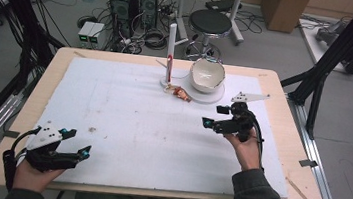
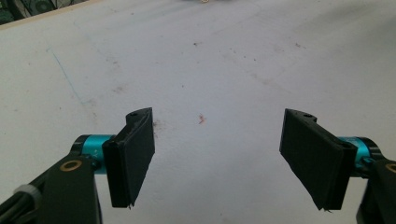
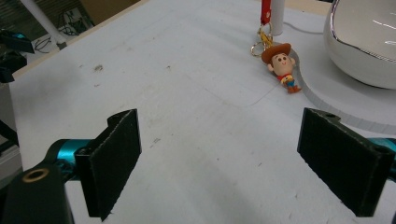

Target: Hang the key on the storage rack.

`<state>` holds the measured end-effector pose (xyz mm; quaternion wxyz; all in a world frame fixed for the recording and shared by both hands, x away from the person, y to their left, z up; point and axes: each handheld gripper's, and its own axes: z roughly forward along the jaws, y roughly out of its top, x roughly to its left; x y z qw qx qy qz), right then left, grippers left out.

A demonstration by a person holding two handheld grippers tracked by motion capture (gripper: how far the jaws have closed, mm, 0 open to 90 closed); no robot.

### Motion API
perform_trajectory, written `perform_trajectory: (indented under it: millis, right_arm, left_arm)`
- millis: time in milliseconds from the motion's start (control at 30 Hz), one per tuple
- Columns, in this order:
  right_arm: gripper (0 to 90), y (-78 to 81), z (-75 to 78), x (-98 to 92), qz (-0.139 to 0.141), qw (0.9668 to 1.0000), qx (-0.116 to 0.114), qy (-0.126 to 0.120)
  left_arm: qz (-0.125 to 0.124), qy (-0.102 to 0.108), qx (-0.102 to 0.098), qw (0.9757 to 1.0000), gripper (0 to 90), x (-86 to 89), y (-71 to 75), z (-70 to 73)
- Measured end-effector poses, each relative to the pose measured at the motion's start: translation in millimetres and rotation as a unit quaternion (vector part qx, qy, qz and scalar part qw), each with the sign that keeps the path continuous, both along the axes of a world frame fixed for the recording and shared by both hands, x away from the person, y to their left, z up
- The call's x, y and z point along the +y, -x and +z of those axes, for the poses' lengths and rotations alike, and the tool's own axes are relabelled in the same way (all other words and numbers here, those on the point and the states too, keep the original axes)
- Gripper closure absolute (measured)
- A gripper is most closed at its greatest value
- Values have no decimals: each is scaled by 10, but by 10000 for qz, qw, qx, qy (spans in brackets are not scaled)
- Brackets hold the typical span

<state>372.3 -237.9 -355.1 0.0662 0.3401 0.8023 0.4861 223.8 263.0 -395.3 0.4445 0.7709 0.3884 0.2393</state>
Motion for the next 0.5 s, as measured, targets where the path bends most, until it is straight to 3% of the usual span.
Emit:
perform_trajectory:
  millis: [500]
  right_arm:
    - [117,147,-140,-132,-35,10000,0,16]
  left_arm:
    - [-2,1,4,10000,268,-10,0,0]
